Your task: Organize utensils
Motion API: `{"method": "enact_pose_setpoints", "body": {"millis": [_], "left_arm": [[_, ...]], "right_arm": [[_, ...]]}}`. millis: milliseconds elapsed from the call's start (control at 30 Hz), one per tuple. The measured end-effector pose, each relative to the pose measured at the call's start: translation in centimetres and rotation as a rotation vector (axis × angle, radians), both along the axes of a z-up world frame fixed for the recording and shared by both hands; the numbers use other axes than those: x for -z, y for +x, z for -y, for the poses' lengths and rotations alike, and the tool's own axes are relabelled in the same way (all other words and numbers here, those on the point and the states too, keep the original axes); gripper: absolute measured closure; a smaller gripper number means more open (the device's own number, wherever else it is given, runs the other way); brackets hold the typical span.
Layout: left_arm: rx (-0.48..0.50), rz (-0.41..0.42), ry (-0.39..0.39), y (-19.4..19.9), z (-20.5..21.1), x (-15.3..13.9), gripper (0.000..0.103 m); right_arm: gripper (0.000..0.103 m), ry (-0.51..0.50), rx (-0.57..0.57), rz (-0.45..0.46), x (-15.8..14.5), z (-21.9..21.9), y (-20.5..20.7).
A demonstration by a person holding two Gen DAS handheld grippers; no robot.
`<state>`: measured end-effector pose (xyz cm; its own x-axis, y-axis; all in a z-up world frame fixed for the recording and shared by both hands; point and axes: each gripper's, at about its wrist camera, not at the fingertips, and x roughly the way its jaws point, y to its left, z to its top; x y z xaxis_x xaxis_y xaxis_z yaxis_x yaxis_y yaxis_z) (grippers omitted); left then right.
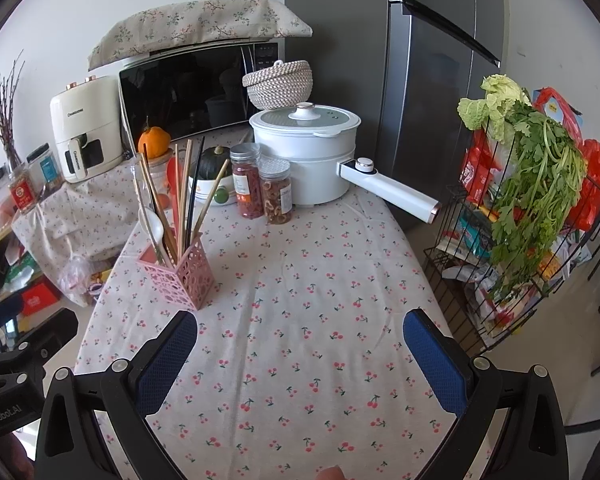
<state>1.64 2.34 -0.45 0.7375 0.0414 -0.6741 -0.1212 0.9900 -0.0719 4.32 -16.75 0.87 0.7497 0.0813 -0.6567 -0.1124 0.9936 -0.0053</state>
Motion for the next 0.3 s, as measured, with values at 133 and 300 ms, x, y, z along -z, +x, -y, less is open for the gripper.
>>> {"method": "enact_pose_setpoints", "body": {"millis": [133, 300], "left_arm": [[-0.004, -0.005, 0.003, 0.03, 0.02, 0.08, 0.001], [0.012, 0.001, 0.002, -0.06, 0.19, 0.09, 0.001]], "right_arm": [[0.000, -0.001, -0.002, -0.004, 0.12, -0.08, 0.03], [0.000, 0.001, -0.002, -0.010, 0.28, -0.06, 0.18]]}}
